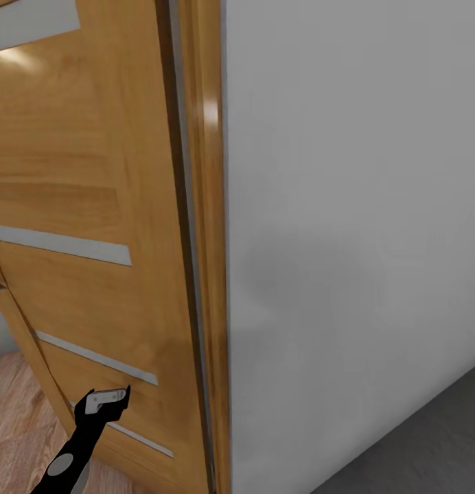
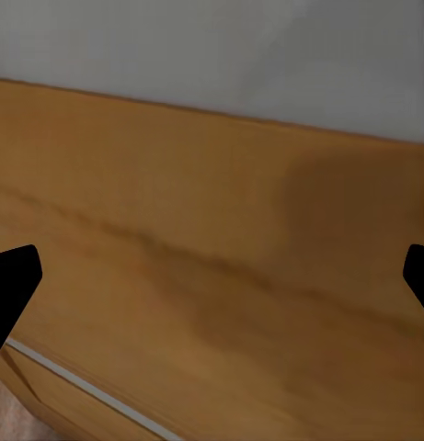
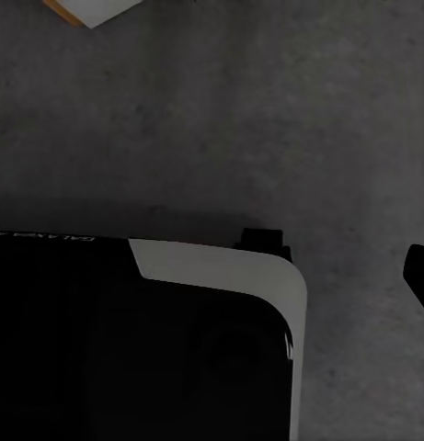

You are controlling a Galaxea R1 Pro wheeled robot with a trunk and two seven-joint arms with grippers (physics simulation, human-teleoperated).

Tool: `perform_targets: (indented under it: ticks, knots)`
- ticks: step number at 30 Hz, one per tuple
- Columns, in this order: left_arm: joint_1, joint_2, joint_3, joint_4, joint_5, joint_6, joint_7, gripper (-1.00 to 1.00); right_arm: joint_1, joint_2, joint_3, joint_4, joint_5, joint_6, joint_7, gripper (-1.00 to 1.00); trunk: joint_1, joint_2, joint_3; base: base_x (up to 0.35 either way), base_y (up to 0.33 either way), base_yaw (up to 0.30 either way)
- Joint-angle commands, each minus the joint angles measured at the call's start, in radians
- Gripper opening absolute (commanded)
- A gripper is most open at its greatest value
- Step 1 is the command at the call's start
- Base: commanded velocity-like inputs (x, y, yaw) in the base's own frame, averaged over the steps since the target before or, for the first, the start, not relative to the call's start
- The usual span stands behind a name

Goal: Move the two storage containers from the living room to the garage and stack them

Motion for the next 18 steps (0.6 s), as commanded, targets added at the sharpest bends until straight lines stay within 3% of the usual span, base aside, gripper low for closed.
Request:
perform_targets:
  ticks: [1, 11, 18]
  knots:
    - [-0.001, -0.001, -0.017, 0.001, -0.007, -0.003, -0.014, 1.00, -0.001, 0.000, -0.005, 0.001, 0.000, -0.003, 0.006, 1.00, 0.000, -0.001, -0.001, 0.000, 0.000, 0.000]
    - [-0.001, -0.001, -0.017, 0.001, -0.007, -0.003, -0.014, 1.00, -0.001, 0.002, -0.005, 0.001, 0.000, -0.003, 0.006, 1.00, 0.000, -0.001, -0.001, -0.008, 0.000, 0.000]
    - [-0.001, -0.001, -0.017, 0.001, -0.007, -0.003, -0.014, 1.00, -0.001, 0.002, -0.005, 0.001, 0.000, -0.003, 0.006, 1.00, 0.000, -0.001, -0.001, -0.176, 0.000, 0.000]
